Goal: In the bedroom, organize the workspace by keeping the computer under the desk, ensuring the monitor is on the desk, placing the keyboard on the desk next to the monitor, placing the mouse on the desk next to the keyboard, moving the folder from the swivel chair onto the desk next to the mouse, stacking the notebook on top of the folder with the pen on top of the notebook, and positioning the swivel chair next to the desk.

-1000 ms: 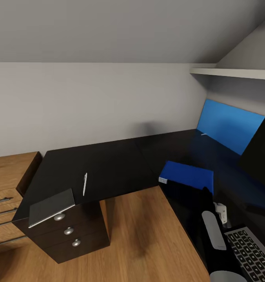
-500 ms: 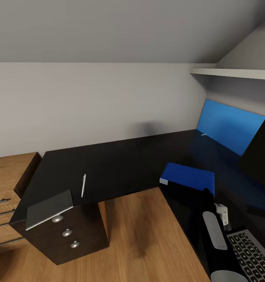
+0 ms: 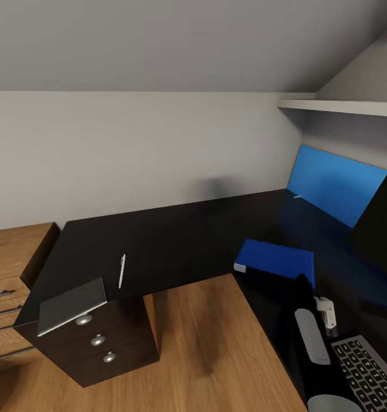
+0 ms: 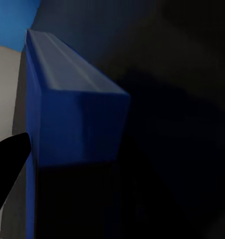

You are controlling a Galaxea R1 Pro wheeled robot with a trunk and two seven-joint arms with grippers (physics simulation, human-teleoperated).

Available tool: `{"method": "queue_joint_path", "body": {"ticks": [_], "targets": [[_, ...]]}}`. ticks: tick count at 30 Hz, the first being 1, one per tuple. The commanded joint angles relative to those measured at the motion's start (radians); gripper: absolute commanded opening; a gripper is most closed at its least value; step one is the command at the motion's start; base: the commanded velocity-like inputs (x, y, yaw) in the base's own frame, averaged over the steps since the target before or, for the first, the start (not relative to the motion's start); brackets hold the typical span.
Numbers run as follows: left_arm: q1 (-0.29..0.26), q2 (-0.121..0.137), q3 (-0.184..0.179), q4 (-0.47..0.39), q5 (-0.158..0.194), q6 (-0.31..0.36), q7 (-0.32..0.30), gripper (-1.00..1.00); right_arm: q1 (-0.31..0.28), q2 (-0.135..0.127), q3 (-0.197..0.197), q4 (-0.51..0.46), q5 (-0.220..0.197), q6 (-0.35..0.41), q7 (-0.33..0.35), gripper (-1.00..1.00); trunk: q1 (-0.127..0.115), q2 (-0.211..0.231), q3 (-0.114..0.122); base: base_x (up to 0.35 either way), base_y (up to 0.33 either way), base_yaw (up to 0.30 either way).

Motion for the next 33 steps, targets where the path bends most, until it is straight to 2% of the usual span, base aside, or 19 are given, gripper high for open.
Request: {"method": "queue_joint_path", "body": {"ticks": [1, 4, 14, 33], "targets": [[-0.001, 0.001, -0.009, 0.0, 0.007, -0.004, 0.006, 1.0, 0.0, 0.0, -0.001, 0.0, -0.008, -0.008, -0.007, 1.0, 0.0, 0.0, -0.001, 0.0, 0.0, 0.0], [-0.001, 0.001, -0.009, 0.0, 0.007, -0.004, 0.006, 1.0, 0.0, 0.0, -0.001, 0.0, 0.007, -0.007, -0.017, 1.0, 0.0, 0.0, -0.001, 0.0, 0.0, 0.0], [-0.001, -0.001, -0.009, 0.0, 0.006, -0.004, 0.006, 1.0, 0.0, 0.0, -0.001, -0.002, 0.01, -0.008, -0.019, 1.0, 0.0, 0.0, -0.001, 0.0, 0.0, 0.0], [-0.001, -0.007, -0.009, 0.0, 0.006, -0.003, 0.006, 1.0, 0.0, 0.0, -0.001, -0.002, 0.01, -0.006, -0.017, 1.0, -0.073, 0.133, 0.059, 0.0, 0.0, 0.0]]}}
